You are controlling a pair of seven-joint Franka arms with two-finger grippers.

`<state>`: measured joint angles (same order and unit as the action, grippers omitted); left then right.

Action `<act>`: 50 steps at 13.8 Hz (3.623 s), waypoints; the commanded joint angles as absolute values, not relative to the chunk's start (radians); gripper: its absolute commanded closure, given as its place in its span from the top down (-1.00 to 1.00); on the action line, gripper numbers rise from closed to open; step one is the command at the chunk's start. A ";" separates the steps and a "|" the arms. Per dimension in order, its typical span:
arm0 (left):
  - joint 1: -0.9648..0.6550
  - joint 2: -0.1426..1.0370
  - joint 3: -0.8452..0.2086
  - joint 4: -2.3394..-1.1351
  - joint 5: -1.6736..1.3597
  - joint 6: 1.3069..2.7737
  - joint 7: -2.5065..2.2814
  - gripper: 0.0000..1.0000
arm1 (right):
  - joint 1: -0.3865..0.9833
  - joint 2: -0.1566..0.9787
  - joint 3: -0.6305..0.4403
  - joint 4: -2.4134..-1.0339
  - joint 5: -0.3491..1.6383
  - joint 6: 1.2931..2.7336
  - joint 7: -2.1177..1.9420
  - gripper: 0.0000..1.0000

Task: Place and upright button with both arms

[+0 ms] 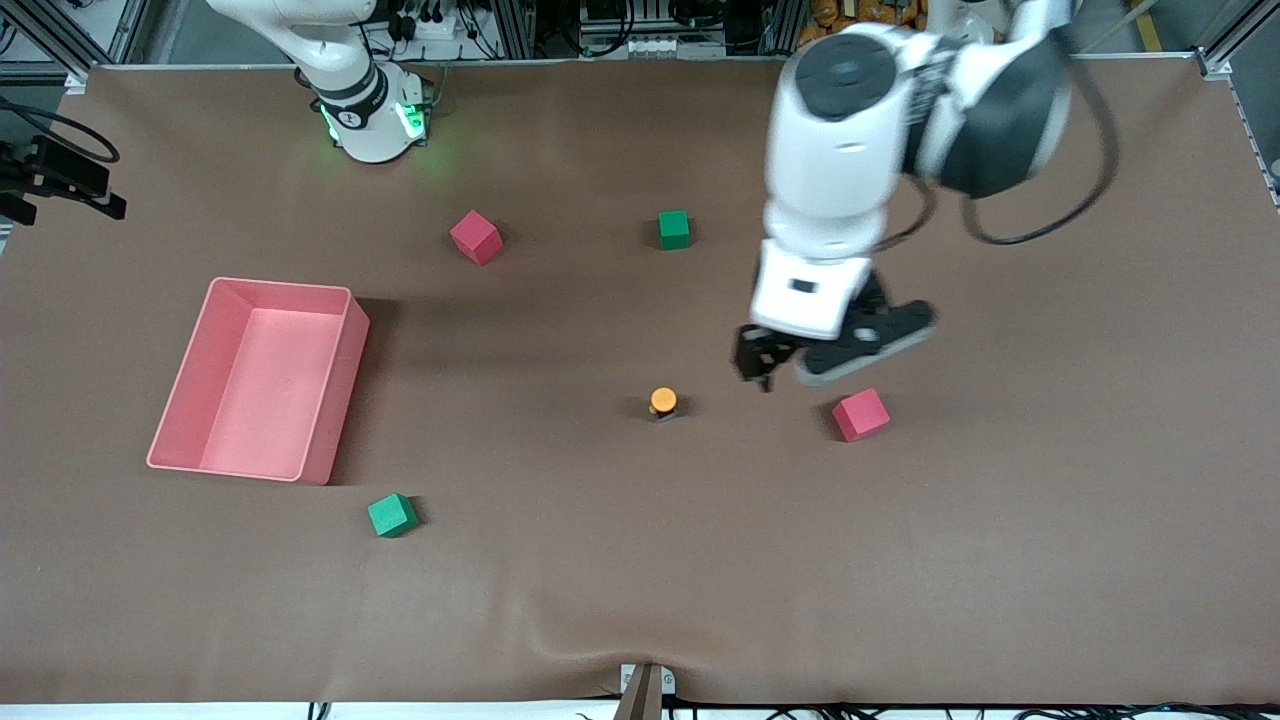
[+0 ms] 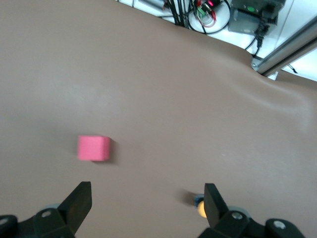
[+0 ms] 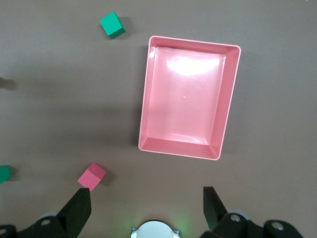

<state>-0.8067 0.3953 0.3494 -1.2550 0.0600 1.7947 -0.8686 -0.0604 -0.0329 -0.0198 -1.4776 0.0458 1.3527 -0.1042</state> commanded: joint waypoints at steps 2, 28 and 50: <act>-0.688 0.293 0.341 -1.284 0.048 1.704 -0.604 1.00 | -0.067 -0.035 -0.008 -1.471 0.028 1.348 -0.110 1.00; -0.356 0.094 0.269 -1.433 -0.054 1.483 -0.136 1.00 | -0.074 -0.034 -0.008 -1.470 0.031 1.350 -0.109 1.00; -0.113 0.077 0.016 -1.402 -0.015 1.486 -0.130 1.00 | -0.077 -0.032 -0.009 -1.470 0.031 1.350 -0.109 1.00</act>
<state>-0.2284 0.0922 0.1381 -1.3964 -0.0340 1.4901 -0.1393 -0.0608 -0.0327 -0.0198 -1.4773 0.0384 1.3549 -0.1042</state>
